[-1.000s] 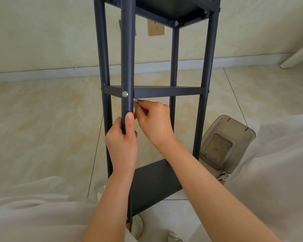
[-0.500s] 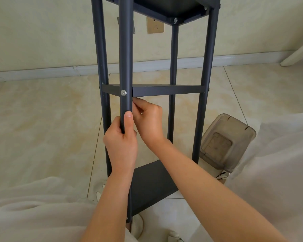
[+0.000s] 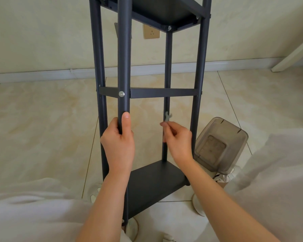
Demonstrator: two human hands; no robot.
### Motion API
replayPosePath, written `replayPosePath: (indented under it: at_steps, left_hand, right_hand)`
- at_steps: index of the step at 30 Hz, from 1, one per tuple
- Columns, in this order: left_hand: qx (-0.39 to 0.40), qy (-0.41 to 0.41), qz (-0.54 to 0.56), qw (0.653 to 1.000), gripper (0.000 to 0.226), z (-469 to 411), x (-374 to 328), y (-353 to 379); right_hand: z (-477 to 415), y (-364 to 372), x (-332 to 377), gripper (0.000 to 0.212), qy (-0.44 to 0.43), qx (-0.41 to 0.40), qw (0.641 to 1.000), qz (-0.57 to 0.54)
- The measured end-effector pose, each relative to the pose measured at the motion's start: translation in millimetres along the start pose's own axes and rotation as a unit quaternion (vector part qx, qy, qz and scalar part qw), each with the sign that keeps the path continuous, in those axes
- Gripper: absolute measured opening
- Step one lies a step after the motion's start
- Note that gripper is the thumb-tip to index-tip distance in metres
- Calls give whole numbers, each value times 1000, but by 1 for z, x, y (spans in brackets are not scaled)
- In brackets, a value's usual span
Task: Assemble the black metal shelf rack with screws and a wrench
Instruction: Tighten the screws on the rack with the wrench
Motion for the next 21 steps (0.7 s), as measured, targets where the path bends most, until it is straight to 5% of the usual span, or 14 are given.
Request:
replayPosePath:
  at_steps: [7, 13, 17, 21]
  left_hand:
    - [-2, -4, -2, 1000, 47, 0, -2, 5]
    - [10, -6, 2, 1000, 56, 1, -3, 6]
    - [3, -13, -4, 1000, 57, 1, -3, 4]
    - [3, -21, -9, 1000, 57, 3, -3, 3]
  right_hand:
    - [-32, -79, -63, 28, 141, -186, 972, -17]
    - [-48, -123, -127, 36, 205, -191, 949, 148]
    - [-54, -123, -164, 39, 285, -89, 925, 233]
    - [-53, -124, -191, 14, 361, 31, 875, 322]
Point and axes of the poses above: each hand's wrist, its own z-axis away from the middle knuckle, its own y-axis out of the palm, x = y × z, the point moved 6 cm from there along -z, towards the middle knuckle, and after that the axes turned 2 degrees about -x, right-handed, at the moved point
